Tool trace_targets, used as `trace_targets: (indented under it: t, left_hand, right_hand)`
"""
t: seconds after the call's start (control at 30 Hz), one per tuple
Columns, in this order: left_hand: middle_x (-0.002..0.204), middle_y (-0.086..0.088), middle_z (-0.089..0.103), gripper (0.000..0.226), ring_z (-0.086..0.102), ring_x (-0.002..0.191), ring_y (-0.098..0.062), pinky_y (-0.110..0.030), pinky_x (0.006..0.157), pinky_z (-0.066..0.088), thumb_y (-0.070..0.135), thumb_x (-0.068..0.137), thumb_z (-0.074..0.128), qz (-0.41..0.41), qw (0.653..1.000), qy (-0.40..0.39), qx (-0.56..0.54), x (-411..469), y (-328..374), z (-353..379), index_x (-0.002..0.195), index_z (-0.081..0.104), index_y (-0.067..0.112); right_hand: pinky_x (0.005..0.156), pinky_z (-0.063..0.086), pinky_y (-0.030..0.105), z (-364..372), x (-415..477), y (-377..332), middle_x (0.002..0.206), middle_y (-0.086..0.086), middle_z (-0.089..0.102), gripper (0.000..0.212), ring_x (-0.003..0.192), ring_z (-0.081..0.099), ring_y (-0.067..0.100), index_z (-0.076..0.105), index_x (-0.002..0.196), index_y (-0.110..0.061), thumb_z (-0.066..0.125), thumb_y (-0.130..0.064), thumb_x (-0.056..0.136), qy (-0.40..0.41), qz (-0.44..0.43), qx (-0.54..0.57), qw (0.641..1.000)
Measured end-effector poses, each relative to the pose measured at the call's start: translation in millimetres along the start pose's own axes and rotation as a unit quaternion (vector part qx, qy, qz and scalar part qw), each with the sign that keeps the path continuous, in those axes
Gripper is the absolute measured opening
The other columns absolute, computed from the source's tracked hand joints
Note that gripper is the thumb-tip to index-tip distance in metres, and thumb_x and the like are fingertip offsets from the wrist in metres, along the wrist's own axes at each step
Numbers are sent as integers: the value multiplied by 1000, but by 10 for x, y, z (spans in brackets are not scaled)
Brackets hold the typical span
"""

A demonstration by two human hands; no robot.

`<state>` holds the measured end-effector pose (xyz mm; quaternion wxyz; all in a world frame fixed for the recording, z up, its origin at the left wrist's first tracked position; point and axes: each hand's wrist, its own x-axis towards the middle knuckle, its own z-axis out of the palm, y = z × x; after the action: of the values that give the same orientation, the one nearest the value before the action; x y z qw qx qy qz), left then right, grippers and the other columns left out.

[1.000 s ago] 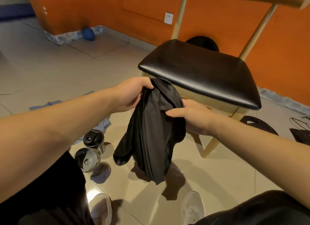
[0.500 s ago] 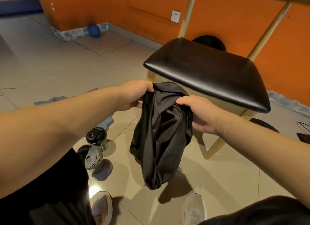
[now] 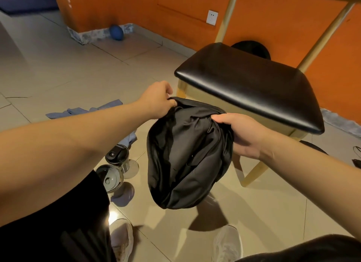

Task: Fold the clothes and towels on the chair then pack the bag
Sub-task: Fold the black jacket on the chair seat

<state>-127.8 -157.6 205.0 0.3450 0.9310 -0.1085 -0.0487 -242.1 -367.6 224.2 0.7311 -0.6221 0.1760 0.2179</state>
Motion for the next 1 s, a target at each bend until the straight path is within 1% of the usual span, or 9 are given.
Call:
trace_targets:
  t: [0.2,0.33,0.47,0.53,0.6,0.67,0.8,0.93,1.0]
  left_hand:
    - [88,-3,55,42,50,75,-21,-36,61,40,35,88,79,38,997,70,-13,-133,210,-3,98,43,17]
    - [86,-7,60,33,57,71,-21,-41,65,50,17,90,74,47,993,25,-104,-282,349,25,92,41,18]
    - [87,-13,66,15,72,75,-27,-49,79,62,6,93,59,26,970,-32,-239,-410,420,63,102,47,10]
    - [94,-6,66,19,68,88,-28,-44,80,59,14,90,65,61,981,-129,-129,-415,375,36,107,55,11]
    - [107,2,62,36,60,100,-22,-33,83,52,32,91,72,68,961,-264,47,-465,307,71,119,56,16]
    - [121,3,63,50,60,110,-21,-34,94,51,47,94,68,74,942,-313,99,-495,232,161,133,56,18]
    - [104,-5,71,22,66,96,-21,-25,74,47,28,105,54,43,967,-250,-19,-432,203,220,113,70,15]
    - [99,-2,68,26,62,91,-18,-30,79,46,23,105,42,-8,968,-199,-153,-406,323,101,104,65,12]
    - [92,-10,63,25,58,86,-28,-37,82,45,26,103,42,-28,965,-169,-200,-404,368,38,96,59,8]
  right_hand:
    - [91,56,39,10,-19,-91,119,16,74,31,106,72,27,63,129,0,45,-13,107,46,-18,119,992]
    - [95,55,41,-16,-4,-114,121,18,73,33,115,69,30,62,131,1,44,-14,107,72,-30,144,987]
    - [97,54,42,-28,-8,-108,120,18,73,33,115,69,31,63,129,1,45,-16,107,87,-28,147,985]
    - [99,54,42,-50,1,-107,121,17,73,34,115,69,30,62,131,0,45,-17,107,94,-30,153,983]
    - [101,52,42,-65,6,-117,119,16,74,34,112,70,29,62,131,-1,46,-18,107,100,-32,165,981]
    - [99,53,42,-62,4,-130,116,16,75,33,108,72,29,63,129,0,47,-19,107,106,-32,175,978]
    - [102,52,44,-80,-19,-130,119,17,74,34,111,71,31,62,130,0,47,-20,107,108,-31,179,977]
    - [91,55,43,-156,-35,-77,115,16,75,31,104,73,31,65,126,-4,48,-22,107,123,-18,143,982]
    - [86,57,42,-218,-15,-24,114,15,76,29,102,74,31,65,126,-6,51,-22,106,148,-6,112,983]
